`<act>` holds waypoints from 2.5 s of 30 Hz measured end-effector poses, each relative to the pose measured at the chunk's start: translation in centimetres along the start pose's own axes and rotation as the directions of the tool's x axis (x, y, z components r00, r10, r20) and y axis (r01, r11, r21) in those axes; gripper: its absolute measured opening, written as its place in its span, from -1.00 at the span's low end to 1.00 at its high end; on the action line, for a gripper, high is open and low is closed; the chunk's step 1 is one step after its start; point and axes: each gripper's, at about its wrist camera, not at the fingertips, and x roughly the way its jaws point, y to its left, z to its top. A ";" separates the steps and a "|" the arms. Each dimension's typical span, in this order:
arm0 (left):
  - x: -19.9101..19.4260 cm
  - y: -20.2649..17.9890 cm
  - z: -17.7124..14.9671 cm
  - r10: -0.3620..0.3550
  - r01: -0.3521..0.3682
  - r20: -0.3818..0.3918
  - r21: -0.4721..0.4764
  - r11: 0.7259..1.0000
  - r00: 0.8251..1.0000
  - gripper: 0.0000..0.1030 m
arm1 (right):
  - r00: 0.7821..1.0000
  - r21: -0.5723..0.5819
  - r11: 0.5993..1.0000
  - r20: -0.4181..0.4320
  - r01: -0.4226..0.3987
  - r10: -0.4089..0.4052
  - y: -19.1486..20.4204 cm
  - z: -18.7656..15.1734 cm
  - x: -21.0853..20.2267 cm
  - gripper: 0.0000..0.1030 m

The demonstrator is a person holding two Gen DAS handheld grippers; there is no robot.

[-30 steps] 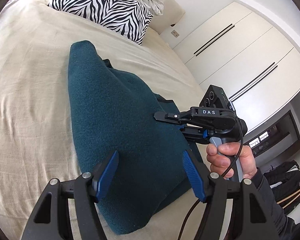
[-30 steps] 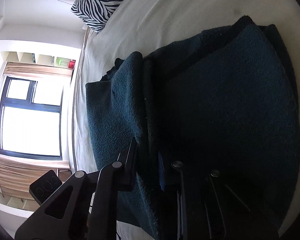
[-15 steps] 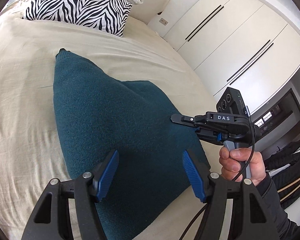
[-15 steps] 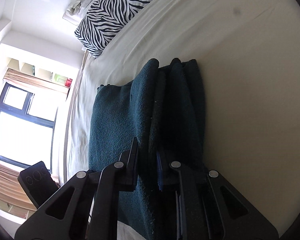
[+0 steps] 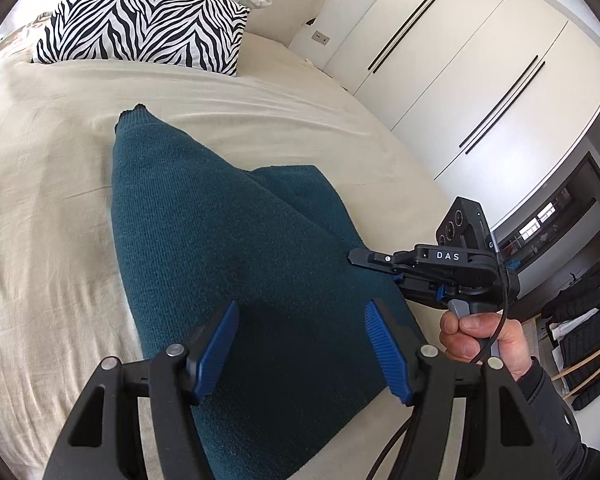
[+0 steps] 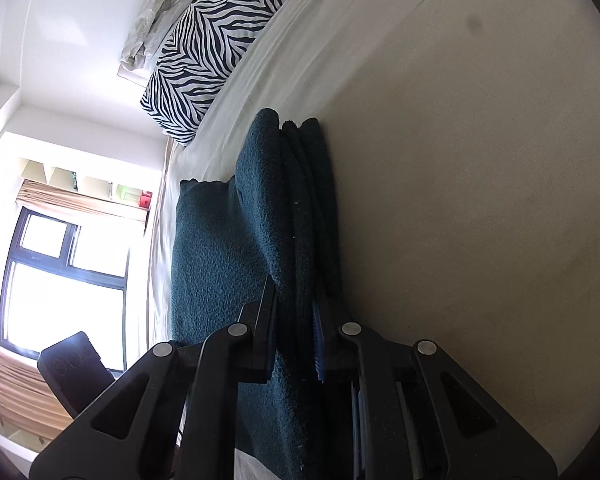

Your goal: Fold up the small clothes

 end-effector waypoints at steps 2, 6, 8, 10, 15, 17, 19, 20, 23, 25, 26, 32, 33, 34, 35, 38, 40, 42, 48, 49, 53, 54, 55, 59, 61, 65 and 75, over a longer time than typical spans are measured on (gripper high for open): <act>0.5 -0.1 1.3 0.025 -0.025 0.007 0.017 1.000 1.000 0.34 | 1.000 0.005 1.000 -0.010 -0.010 0.010 -0.4 0.2 0.5 -0.74; 2.4 -0.2 4.0 0.094 -0.094 0.003 0.065 0.993 0.996 0.34 | 0.998 -0.003 0.998 -0.036 -0.056 0.055 0.0 0.3 0.4 -0.65; 3.6 0.3 4.8 0.116 -0.115 -0.017 0.071 0.991 0.993 0.34 | 0.996 0.005 0.997 -0.046 -0.073 0.073 0.2 0.9 0.4 -0.60; 4.5 1.0 5.2 0.127 -0.124 -0.031 0.069 0.990 0.991 0.33 | 0.996 0.014 0.997 -0.037 -0.082 0.082 0.3 2.0 0.4 -0.49; 5.0 1.5 4.8 0.125 -0.123 -0.026 0.078 0.989 0.992 0.33 | 0.995 0.015 0.996 -0.055 -0.085 0.085 1.4 5.3 2.7 -0.22; 5.2 1.5 4.6 0.128 -0.125 -0.024 0.082 0.989 0.992 0.33 | 0.998 -0.023 1.000 -0.056 -0.012 0.011 2.2 6.3 3.8 -0.37; 5.0 1.6 4.7 0.118 -0.116 -0.016 0.073 0.990 0.993 0.33 | 0.996 -0.059 0.995 -0.037 0.080 -0.082 2.8 7.1 4.3 -0.71; 4.8 1.6 4.8 0.111 -0.110 -0.007 0.066 0.992 0.994 0.33 | 0.995 -0.059 0.994 -0.023 0.093 -0.094 3.0 7.3 4.2 -0.74; 4.5 1.3 5.2 0.119 -0.120 0.015 0.067 0.990 0.993 0.34 | 0.996 -0.056 0.994 0.011 0.089 -0.088 2.6 7.9 3.8 -0.77; 5.6 1.7 5.2 0.132 -0.131 -0.012 0.071 0.989 0.991 0.33 | 0.998 -0.036 0.997 0.013 0.065 -0.065 1.6 8.2 3.7 -0.78; 6.1 1.9 5.1 0.129 -0.127 -0.024 0.075 0.989 0.991 0.33 | 0.998 -0.034 0.998 0.020 0.055 -0.055 1.1 8.1 3.6 -0.78; 6.2 2.5 4.5 0.094 -0.094 -0.007 0.084 0.992 0.996 0.33 | 0.996 -0.016 0.999 0.078 -0.035 0.036 -1.0 6.3 3.1 -0.81; 6.0 2.3 4.5 0.104 -0.103 -0.006 0.090 0.991 0.995 0.33 | 0.997 -0.010 0.999 0.075 -0.032 0.033 -0.9 6.3 2.9 -0.80; 5.5 2.0 4.7 0.112 -0.112 -0.001 0.086 0.990 0.994 0.33 | 0.997 0.003 1.000 0.075 -0.022 0.022 -0.6 6.2 2.4 -0.78; 4.9 1.9 4.9 0.117 -0.118 0.014 0.075 0.990 0.993 0.33 | 0.996 0.014 1.000 0.084 0.004 -0.005 -0.4 6.3 1.7 -0.70; 3.7 1.8 6.1 0.148 -0.152 0.068 0.071 0.986 0.987 0.33 | 0.972 -0.003 0.992 0.199 0.128 -0.125 1.1 6.5 -1.6 -0.39; 4.3 2.2 6.9 0.173 -0.177 0.052 0.074 0.981 0.983 0.33 | 0.966 -0.057 0.994 0.246 0.089 -0.073 3.0 6.7 -3.0 -0.26; 6.2 3.1 7.2 0.209 -0.208 -0.006 0.065 0.976 0.978 0.33 | 0.980 -0.126 0.992 0.197 0.022 0.003 5.1 6.9 -2.4 -0.17; 8.0 4.4 6.6 0.216 -0.214 -0.025 0.063 0.975 0.976 0.35 | 0.994 -0.155 0.982 -0.015 0.107 -0.110 5.7 6.8 5.4 -0.23; 8.1 4.5 6.7 0.221 -0.218 -0.035 0.071 0.973 0.975 0.35 | 0.998 -0.132 0.989 -0.003 0.065 -0.066 4.5 7.0 5.7 -0.31; 6.2 3.6 6.8 0.246 -0.243 -0.037 0.066 0.968 0.969 0.18 | 0.999 -0.051 0.999 0.044 0.018 -0.015 3.1 6.4 2.8 -0.47; 5.1 3.1 6.5 0.246 -0.244 -0.027 0.059 0.968 0.969 0.18 | 0.996 -0.092 0.993 0.066 0.070 -0.064 3.8 5.8 1.7 -0.42; 3.8 2.5 6.0 0.223 -0.222 -0.012 0.054 0.973 0.975 0.18 | 0.994 -0.118 0.990 0.082 0.080 -0.071 4.4 5.2 0.4 -0.42; 0.7 -0.1 1.8 0.192 -0.192 0.005 0.093 0.977 0.981 0.18 | 0.996 -0.164 0.985 0.061 -0.051 0.062 5.6 1.0 -3.3 -0.40; 1.1 -0.7 -0.7 0.238 -0.234 -0.009 0.143 0.962 0.971 0.17 | 0.999 -0.164 0.986 0.014 -0.043 0.046 5.0 -1.4 -2.7 -0.40; 1.8 -0.9 -2.3 0.280 -0.277 0.014 0.196 0.941 0.960 0.18 | 0.998 -0.086 0.994 -0.009 -0.067 0.066 0.8 -4.3 -1.6 -0.42; 0.3 -1.2 -6.2 0.290 -0.282 -0.020 0.187 0.941 0.957 0.19 | 1.000 -0.131 0.991 0.016 -0.020 0.022 1.5 -9.3 -5.2 0.06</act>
